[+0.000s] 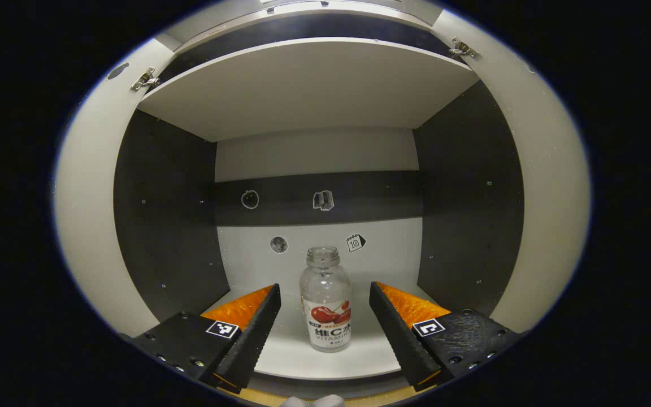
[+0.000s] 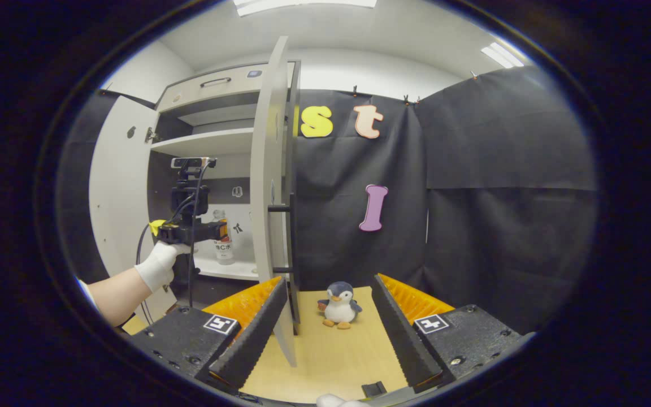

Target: Grasp the bottle in the cabinet with the left hand and place it on the coaster, then close the right door with the right hand and the left door with the left hand.

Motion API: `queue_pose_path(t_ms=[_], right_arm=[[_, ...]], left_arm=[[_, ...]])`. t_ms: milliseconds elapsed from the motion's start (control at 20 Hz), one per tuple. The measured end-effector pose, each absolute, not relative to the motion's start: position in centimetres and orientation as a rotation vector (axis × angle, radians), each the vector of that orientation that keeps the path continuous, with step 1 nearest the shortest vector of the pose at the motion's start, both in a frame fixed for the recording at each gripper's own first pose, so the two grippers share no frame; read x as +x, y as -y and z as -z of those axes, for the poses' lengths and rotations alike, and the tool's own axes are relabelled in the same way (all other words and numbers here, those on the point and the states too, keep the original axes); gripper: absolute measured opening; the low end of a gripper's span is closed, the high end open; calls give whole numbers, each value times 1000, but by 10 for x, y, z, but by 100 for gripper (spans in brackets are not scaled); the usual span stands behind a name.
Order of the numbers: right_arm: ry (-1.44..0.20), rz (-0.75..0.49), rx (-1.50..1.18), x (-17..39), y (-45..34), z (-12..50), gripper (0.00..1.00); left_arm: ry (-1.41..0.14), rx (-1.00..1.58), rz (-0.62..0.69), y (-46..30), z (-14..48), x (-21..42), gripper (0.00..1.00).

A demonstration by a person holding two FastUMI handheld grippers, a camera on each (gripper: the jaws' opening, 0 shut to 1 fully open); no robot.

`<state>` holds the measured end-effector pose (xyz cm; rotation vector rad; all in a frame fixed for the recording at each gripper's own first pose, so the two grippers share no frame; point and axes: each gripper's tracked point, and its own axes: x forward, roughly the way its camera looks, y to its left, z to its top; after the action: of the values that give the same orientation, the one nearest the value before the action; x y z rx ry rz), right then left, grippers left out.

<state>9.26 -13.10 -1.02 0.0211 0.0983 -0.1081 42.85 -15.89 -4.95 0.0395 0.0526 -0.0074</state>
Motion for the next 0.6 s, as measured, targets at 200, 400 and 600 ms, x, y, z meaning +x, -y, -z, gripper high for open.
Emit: queue_pose_path(t_ms=[200,400,600], right_arm=[[-103,100,9,103,126,9,99],[-99,91,-2,109,122,7,99],[-94,104,7,113,128,6,99]], left_arm=[[-55,19,1,158,47,452,96],[-84,4,3,160,58,472,96],[-123,-10,-4,159,70,479,91]])
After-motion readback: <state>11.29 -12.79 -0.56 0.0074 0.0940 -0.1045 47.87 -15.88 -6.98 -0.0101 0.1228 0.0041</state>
